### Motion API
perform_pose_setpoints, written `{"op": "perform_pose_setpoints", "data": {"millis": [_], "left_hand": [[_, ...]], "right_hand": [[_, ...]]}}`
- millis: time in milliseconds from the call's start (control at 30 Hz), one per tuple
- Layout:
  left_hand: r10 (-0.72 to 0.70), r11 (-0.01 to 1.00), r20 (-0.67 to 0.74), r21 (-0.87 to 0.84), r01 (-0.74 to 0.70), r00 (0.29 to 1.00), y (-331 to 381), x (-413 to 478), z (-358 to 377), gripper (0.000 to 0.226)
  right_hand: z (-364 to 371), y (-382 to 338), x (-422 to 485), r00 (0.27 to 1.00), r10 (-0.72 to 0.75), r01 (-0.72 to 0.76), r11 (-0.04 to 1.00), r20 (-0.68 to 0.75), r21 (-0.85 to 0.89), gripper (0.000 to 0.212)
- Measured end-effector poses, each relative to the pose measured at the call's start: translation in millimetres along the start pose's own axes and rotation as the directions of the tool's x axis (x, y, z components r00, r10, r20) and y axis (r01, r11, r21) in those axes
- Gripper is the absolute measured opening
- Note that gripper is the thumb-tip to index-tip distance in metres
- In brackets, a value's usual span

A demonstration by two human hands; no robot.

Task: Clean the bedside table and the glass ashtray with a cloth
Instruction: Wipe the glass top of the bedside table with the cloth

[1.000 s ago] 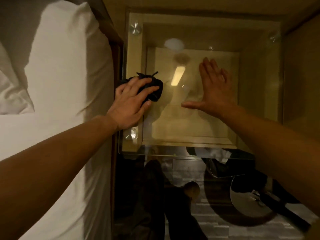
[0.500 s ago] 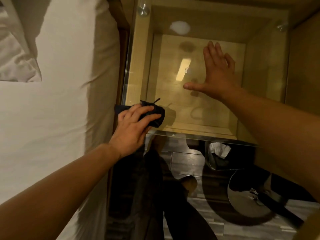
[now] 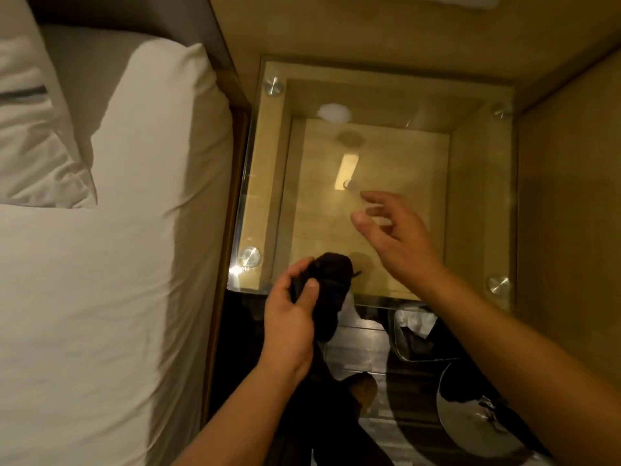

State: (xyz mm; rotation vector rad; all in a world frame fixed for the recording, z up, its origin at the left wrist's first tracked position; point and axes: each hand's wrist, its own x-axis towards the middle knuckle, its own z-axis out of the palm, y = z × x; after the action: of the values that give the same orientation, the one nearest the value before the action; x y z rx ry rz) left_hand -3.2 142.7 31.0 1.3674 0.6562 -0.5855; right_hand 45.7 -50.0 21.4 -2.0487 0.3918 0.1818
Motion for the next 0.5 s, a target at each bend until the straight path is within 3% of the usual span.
{"op": "perform_pose_setpoints", "data": {"millis": [67, 167, 300, 333, 400, 500], "left_hand": [[-0.092, 0.956, 0.015, -0.279, 0.092, 0.996, 28.7, 13.2, 22.0, 0.028], [-0.100, 0.927, 0.179, -0.341, 0.157, 0.979, 62.2, 26.9, 51.5, 0.033], [-0.052, 0.944, 0.370, -0.285, 0.167, 0.928, 89.4, 48.4, 71.2, 0.052], [-0.016, 0.968, 0.399, -0.222, 0.114, 0.917, 95.2, 56.9, 71.5, 0.055], [0.095, 0.991, 0.458, 0.043, -0.128, 0.884, 108.9, 76.2, 69.5, 0.054], [0.292, 0.806, 0.446, 0.361, -0.469, 0.846, 125.3, 116.6, 52.4, 0.055]], "right_hand": [[0.1, -12.9, -20.0, 0.993, 0.065, -0.079, 0.987, 0.100, 0.138, 0.059], [7.9, -27.4, -21.9, 0.973, 0.085, -0.159, 0.921, 0.215, 0.356, 0.069], [7.8, -41.2, 20.9, 0.988, 0.148, -0.146, 0.876, 0.031, 0.459, 0.055], [4.0, -42.6, 34.6, 0.985, 0.171, -0.146, 0.870, -0.009, 0.470, 0.045], [-5.7, -42.4, 60.7, 0.979, 0.203, -0.175, 0.863, -0.008, 0.473, 0.029], [-21.0, -39.1, 103.2, 0.983, 0.184, -0.166, 0.894, -0.004, 0.415, 0.031]]}}
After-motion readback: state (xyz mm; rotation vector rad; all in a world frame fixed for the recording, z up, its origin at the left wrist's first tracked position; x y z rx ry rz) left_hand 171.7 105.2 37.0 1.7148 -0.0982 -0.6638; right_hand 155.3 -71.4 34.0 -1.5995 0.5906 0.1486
